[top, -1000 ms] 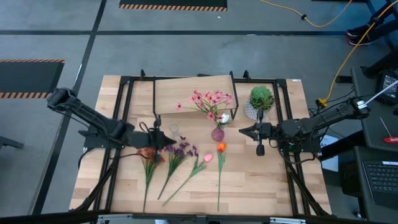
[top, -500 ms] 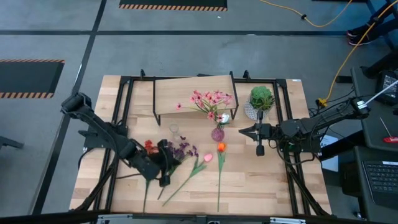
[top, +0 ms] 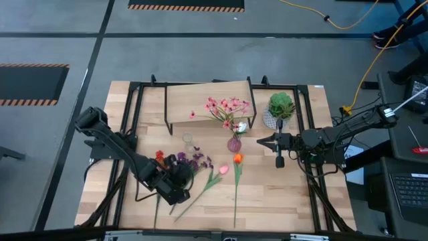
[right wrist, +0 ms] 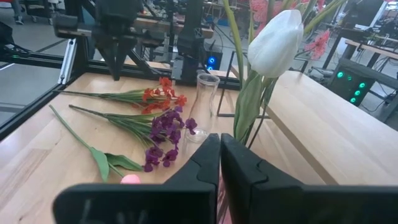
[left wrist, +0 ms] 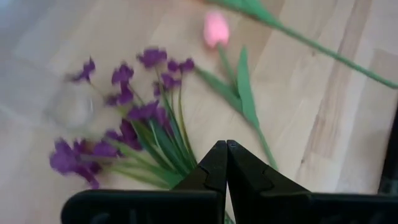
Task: Pick and place flowers into a vace then onto a shelf
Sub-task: Put the pink flower into the pink vase
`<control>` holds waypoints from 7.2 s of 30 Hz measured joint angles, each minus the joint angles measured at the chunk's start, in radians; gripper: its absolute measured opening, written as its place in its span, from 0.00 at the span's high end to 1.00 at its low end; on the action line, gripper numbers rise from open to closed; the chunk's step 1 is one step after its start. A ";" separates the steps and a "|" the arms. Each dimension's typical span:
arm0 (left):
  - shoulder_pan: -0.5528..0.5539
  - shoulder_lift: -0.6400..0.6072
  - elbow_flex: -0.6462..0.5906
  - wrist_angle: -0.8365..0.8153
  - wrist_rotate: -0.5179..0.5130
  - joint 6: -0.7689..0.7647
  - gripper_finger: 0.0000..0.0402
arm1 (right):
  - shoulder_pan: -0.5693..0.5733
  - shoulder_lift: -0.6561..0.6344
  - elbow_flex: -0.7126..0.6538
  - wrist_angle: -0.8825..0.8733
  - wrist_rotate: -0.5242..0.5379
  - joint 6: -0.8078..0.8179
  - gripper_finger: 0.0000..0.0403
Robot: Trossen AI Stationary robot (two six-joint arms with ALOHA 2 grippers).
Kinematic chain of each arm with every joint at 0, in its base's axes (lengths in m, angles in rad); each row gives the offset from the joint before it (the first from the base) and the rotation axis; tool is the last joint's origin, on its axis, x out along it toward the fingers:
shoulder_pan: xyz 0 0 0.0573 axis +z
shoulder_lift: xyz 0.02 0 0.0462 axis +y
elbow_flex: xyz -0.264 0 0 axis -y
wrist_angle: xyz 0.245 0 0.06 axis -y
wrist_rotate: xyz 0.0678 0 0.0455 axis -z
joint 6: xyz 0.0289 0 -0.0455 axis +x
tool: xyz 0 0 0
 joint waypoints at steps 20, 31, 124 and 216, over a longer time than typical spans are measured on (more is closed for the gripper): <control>0.002 0.060 0.000 -0.005 0.167 -0.141 0.99 | 0.000 0.000 0.000 -0.007 0.000 -0.002 0.96; 0.002 0.060 0.000 -0.098 0.190 -0.212 0.99 | 0.000 0.000 0.000 -0.007 0.000 -0.002 0.98; 0.019 0.423 0.005 0.393 0.092 0.086 0.55 | 0.000 0.001 0.000 -0.045 0.000 -0.022 0.95; 0.334 -0.040 -0.437 1.475 0.398 1.247 0.99 | 0.000 0.000 0.000 -0.024 -0.001 0.066 0.95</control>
